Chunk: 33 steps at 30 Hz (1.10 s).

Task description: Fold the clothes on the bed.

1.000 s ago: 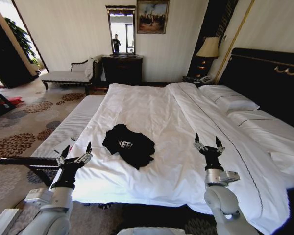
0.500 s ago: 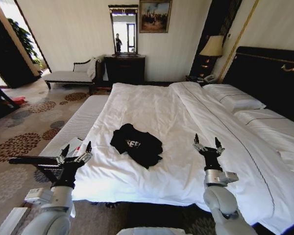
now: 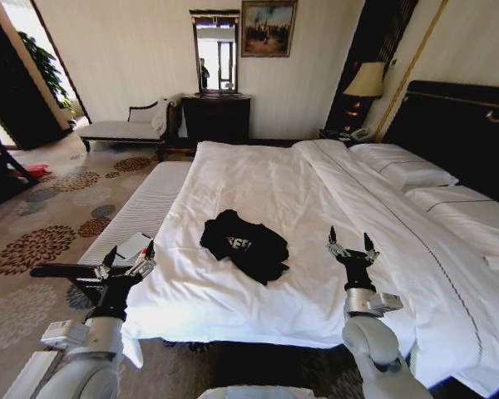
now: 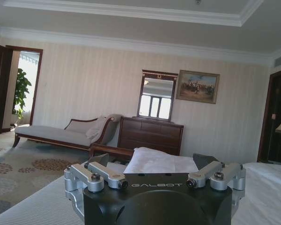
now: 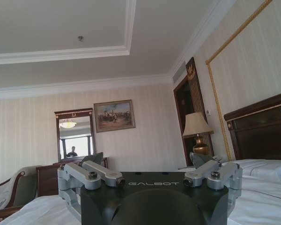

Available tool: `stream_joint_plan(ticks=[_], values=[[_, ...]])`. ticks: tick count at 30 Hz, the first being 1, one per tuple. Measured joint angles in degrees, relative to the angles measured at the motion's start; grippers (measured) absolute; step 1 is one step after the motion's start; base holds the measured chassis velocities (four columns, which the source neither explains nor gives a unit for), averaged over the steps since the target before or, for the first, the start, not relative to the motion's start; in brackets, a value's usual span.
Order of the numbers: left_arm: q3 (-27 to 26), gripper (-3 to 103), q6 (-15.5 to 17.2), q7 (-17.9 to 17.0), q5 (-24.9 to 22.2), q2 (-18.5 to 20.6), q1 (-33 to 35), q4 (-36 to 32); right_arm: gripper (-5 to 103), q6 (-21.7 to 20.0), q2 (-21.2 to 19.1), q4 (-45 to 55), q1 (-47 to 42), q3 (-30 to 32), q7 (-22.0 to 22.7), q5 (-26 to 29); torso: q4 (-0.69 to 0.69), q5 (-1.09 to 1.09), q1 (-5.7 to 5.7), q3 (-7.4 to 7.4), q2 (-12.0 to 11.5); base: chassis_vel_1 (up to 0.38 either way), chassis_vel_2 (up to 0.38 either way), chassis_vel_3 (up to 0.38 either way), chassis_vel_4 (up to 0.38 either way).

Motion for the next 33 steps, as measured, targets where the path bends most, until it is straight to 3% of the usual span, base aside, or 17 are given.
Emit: stream_joint_plan(ticks=[15,33], values=[[-0.1,100,0.0,-0.1,0.2,-0.7,0.2,0.0,100,-0.7,-0.2,-0.7,0.6,-0.5,0.1,-0.9,0.01,-0.02,-0.01,-0.01,0.0,0.000,0.000,0.000,0.000],[-0.1,100,0.1,-0.2,0.3,-0.4,-1.6,0.0,100,1.3,-0.7,-2.0,1.7,-2.0,-0.9,-1.4,0.01,-0.02,-0.02,-0.02,0.0,-0.028,0.048,0.036,-0.050]])
